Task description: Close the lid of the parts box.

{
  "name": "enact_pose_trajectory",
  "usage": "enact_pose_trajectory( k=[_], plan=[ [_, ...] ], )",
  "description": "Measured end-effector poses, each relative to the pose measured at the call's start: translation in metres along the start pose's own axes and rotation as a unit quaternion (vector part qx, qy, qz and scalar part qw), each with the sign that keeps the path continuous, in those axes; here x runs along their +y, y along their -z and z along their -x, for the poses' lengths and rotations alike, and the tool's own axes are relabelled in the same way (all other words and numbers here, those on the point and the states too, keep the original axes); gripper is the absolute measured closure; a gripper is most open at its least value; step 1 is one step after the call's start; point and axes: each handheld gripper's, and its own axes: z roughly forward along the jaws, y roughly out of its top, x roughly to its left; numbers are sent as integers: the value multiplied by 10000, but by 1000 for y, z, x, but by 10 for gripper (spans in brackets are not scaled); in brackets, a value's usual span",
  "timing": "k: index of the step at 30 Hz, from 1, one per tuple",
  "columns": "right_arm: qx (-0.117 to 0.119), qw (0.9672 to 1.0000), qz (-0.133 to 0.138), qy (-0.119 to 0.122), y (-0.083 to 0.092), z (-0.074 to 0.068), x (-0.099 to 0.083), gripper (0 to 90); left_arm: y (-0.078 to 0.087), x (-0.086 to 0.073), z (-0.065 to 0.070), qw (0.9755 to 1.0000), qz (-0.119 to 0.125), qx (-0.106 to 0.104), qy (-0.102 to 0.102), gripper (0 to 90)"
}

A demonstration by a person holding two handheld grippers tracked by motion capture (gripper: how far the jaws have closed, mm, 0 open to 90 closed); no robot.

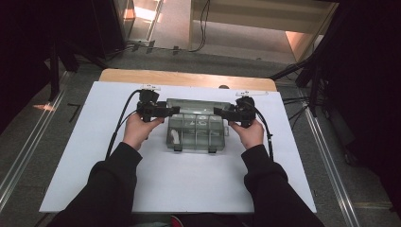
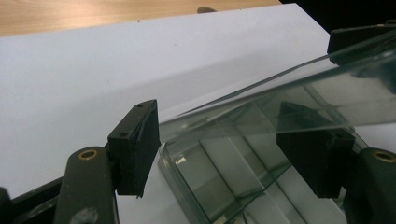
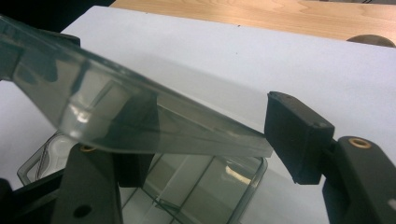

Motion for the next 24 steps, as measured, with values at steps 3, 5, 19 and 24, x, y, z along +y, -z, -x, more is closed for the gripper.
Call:
enact_pose_trajectory(
  k=[3, 5, 19, 24],
  plan=[
    [1, 10000, -15, 35, 1, -1, -1, 334, 5, -2, -2, 10000, -54, 16, 2, 305],
    [-6, 10000, 0, 53, 1, -1, -1, 333, 9, -3, -3, 10000, -69, -5, 39, 306],
    [68, 9999, 41, 80, 5, -3, 0, 323, 31, -7, 4, 9986, -406, -333, -55, 606],
    [59, 9999, 52, 89, 6, -4, -1, 323, 29, -6, 4, 9971, -416, -640, -48, 812]
  ],
)
